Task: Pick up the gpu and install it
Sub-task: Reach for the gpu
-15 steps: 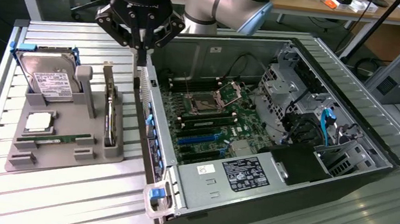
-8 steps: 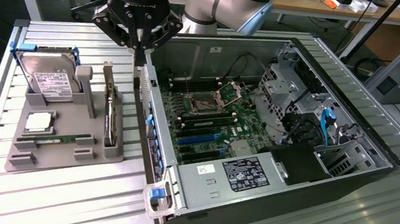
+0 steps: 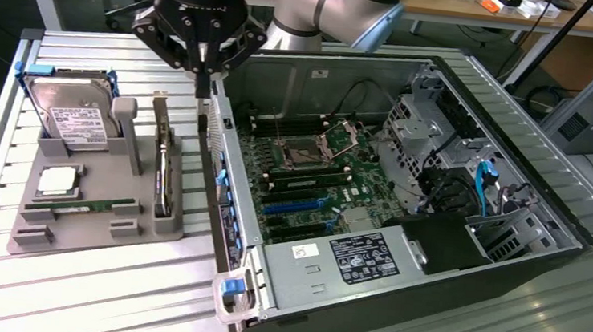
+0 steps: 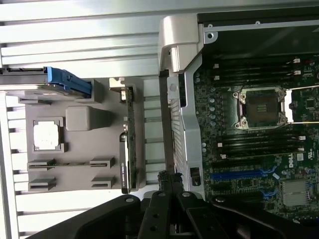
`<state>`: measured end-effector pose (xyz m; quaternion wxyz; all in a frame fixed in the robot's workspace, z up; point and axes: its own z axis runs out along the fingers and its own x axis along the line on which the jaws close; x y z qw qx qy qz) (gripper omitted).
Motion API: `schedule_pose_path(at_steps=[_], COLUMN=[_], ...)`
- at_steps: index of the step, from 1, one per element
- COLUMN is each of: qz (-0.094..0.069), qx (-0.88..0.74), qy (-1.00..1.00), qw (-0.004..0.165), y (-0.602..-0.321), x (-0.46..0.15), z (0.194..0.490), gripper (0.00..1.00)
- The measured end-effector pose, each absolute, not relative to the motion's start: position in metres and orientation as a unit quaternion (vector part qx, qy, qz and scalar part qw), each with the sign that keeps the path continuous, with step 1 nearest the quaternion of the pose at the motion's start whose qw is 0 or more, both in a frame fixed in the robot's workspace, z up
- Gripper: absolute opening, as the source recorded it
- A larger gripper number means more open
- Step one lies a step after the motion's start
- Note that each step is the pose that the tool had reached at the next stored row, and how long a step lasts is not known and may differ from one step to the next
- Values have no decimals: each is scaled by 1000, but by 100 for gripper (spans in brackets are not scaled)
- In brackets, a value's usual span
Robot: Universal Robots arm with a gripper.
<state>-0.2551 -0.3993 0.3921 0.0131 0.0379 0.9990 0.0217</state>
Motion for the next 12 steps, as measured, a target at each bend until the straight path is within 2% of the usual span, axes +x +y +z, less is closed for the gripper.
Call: schedule_pose_path(at_steps=[12], qz=[22], qx=[38], qy=[999], qw=[13], y=[-399], x=[-262], z=[392], gripper=[11])
